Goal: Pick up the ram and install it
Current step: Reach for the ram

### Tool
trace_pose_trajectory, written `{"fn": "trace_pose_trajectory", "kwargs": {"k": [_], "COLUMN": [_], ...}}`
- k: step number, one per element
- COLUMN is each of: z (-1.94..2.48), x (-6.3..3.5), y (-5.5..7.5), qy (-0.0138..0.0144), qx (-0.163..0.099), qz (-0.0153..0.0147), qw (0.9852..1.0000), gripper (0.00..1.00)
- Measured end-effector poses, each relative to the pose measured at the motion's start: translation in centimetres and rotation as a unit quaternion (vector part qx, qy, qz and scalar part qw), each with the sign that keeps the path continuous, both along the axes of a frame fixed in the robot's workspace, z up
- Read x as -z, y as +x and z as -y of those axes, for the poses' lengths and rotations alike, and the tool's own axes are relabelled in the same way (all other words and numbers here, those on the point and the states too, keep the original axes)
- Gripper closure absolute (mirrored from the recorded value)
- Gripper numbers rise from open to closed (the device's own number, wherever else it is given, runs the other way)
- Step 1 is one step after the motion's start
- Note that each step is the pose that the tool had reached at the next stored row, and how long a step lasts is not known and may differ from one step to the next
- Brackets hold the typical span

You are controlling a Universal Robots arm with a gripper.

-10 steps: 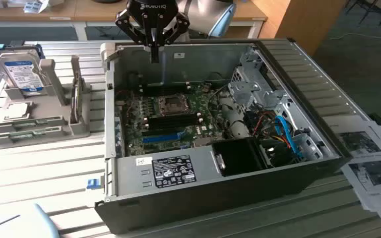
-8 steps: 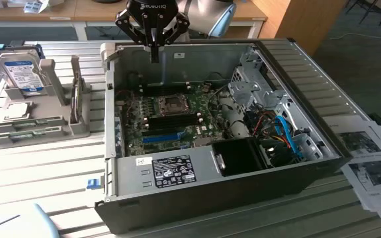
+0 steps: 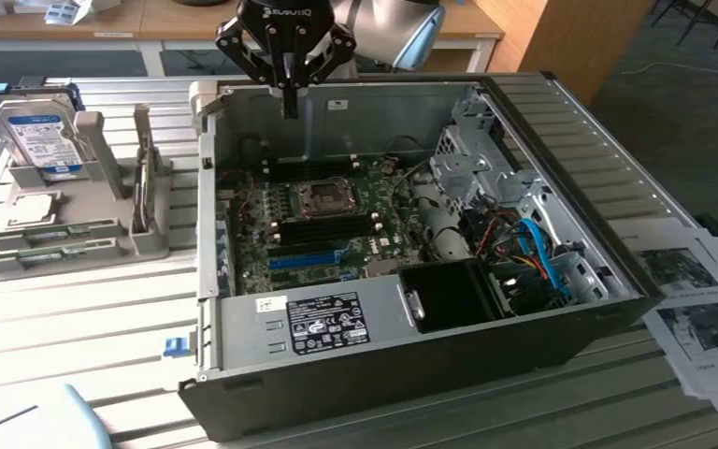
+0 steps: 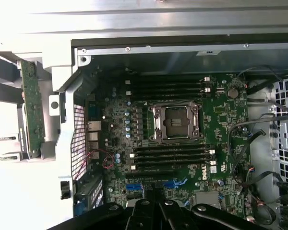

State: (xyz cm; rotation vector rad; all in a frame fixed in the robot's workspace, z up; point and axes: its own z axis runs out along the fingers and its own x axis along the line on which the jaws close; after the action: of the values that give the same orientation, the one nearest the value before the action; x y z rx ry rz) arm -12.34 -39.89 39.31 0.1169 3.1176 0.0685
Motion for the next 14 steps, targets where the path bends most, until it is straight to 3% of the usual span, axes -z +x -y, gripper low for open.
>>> {"fn": "trace_pose_trajectory", "kwargs": {"k": [14], "z": [0.00], "x": [0.16], "y": [-0.82], "qy": [0.0000], "qx": [0.000], "qz": [-0.0133], "qw": [0.9999], "gripper": [0.91]}}
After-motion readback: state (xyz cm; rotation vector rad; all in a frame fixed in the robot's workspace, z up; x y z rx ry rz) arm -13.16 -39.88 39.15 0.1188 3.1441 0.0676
